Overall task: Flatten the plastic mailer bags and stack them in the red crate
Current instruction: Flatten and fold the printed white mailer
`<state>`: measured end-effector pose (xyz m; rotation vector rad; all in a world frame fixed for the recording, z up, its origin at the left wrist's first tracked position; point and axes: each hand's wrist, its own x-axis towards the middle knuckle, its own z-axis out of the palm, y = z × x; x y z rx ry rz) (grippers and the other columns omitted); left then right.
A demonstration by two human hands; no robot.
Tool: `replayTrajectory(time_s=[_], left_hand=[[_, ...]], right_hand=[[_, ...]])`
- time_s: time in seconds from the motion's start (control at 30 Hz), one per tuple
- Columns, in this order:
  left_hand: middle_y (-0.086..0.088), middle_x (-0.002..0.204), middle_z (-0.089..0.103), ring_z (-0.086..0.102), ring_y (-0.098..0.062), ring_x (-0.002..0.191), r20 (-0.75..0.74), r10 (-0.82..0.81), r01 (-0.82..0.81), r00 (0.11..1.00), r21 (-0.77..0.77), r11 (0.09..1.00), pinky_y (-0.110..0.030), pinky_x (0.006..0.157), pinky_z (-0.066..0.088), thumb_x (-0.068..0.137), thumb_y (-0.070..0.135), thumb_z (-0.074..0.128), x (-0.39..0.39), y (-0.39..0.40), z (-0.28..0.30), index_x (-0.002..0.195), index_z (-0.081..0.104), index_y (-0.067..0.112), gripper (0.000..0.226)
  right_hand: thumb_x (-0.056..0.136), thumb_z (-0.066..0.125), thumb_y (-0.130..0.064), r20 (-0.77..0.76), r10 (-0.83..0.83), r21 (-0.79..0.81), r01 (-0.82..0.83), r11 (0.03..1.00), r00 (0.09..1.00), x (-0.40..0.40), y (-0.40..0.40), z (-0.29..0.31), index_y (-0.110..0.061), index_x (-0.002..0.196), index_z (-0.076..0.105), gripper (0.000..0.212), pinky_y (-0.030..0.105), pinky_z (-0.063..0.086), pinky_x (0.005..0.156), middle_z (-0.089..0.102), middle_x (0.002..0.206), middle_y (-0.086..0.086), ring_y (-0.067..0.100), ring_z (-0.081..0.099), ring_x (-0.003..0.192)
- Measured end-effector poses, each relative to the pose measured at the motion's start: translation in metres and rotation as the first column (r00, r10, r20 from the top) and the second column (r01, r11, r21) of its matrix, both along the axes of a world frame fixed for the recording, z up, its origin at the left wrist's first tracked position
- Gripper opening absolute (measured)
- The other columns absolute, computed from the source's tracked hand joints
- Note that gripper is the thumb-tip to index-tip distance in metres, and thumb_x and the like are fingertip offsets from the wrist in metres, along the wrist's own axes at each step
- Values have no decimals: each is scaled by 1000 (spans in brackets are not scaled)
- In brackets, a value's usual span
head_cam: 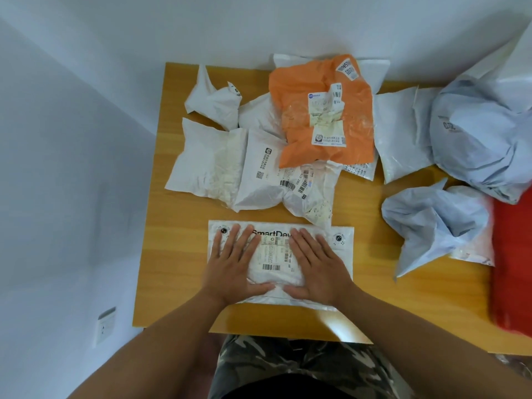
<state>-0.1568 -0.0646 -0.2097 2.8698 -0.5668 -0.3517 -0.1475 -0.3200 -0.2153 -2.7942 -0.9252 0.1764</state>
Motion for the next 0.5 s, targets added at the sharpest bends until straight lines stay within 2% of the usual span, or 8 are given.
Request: replayTrajectory(time_s=[0.13,0.3,0.37,0.43,0.5], left_hand=[[-10,162,24,17,-34,150,-12,2,-2,1000,9,1000,-64,117,15,71,91,46,0,0,0,150,38,10,113],[-11,162,24,17,-35,150,6,6,-6,1000,4,1000,-64,117,16,71,90,47,-1,1,0,150,39,11,112],[-11,162,24,17,-35,150,0,5,-5,1000,7,1000,-64,116,16,71,90,47,-1,0,0,150,40,11,112],[-11,162,23,17,-35,150,-9,6,-5,1000,10,1000,-64,116,16,71,90,46,0,0,-1,150,39,11,112],[-11,162,23,17,-35,150,-12,6,-6,1000,5,1000,-64,116,16,70,90,47,1,-1,-1,150,39,11,112]], right_hand=[[85,53,-73,-7,-6,6,6,1000,1000,1,-8,-2,0,149,37,98,52,28,118,27,161,13,27,23,151],[88,44,-76,-90,-8,-52,3,999,996,0,-9,2,-2,154,28,100,49,18,121,19,164,13,27,13,153],[88,41,-77,-104,-88,-99,78,992,991,1,-19,4,0,154,25,102,49,13,122,21,163,17,32,16,152],[88,41,-76,-116,-203,-138,186,973,972,3,-28,6,1,153,27,101,49,13,122,28,159,22,36,18,150],[88,42,-73,-117,-239,-141,222,965,964,4,-34,3,2,152,28,99,49,14,122,30,157,25,35,15,151]])
